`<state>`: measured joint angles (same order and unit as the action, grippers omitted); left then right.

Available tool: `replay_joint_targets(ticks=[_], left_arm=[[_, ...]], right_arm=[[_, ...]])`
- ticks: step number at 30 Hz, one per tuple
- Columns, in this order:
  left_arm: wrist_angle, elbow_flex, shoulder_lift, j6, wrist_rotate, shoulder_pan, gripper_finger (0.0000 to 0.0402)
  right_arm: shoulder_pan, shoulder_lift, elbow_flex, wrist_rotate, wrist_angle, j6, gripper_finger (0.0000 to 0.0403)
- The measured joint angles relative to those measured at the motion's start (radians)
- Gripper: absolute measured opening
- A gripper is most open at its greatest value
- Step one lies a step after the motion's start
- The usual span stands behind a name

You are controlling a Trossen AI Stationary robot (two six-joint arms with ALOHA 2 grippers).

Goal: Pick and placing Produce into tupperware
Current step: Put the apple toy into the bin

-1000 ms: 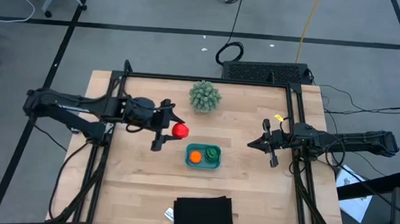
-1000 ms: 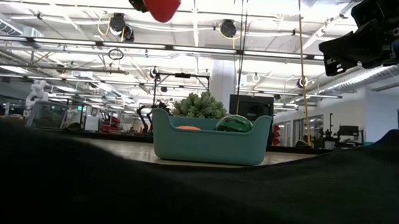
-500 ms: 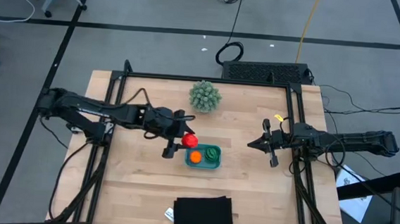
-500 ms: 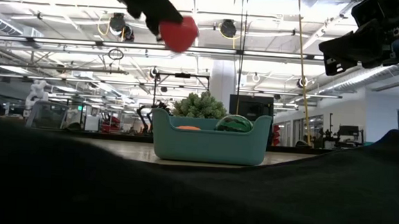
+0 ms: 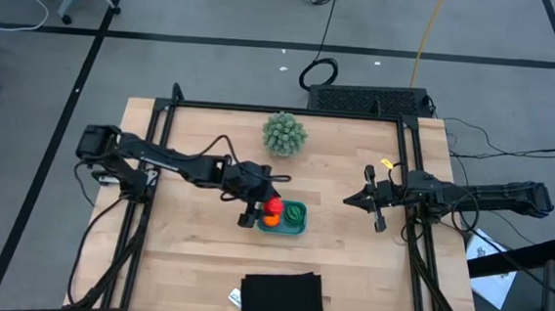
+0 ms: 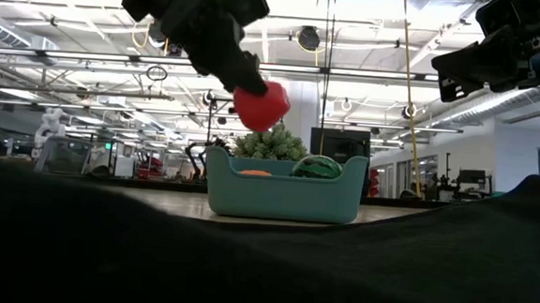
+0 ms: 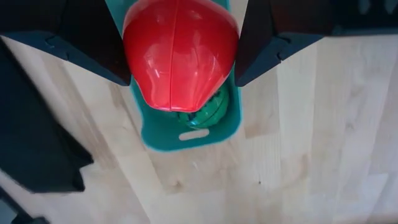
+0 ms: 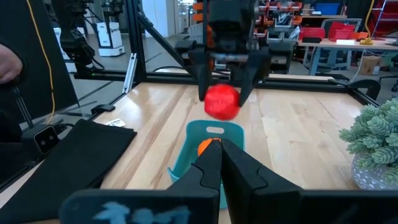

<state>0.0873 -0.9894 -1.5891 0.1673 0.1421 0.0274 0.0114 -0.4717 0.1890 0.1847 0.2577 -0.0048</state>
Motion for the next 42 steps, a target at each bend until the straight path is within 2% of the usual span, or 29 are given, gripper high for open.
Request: replay_joint_targets(ticks=[6, 14, 20, 42], left_arm=[[-0.037, 0.000, -0.050, 0.057, 0.000, 0.000, 0.0271], [-0.047, 0.000, -0.096, 0.260, -0.003, 0.028, 0.0271], [-0.057, 0.000, -0.095, 0.357, -0.008, 0.040, 0.0271], [-0.064, -0.001, -0.168, 0.471, -0.065, 0.030, 0.0271]], right_arm=[[0.000, 0.000, 0.000, 0.000, 0.000, -0.003, 0.0000], [0.000, 0.000, 0.000, 0.000, 0.000, -0.004, 0.0000], [0.000, -0.001, 0.000, 0.000, 0.000, -0.007, 0.0000], [0.000, -0.002, 0.000, 0.000, 0.000, -0.007, 0.0000]])
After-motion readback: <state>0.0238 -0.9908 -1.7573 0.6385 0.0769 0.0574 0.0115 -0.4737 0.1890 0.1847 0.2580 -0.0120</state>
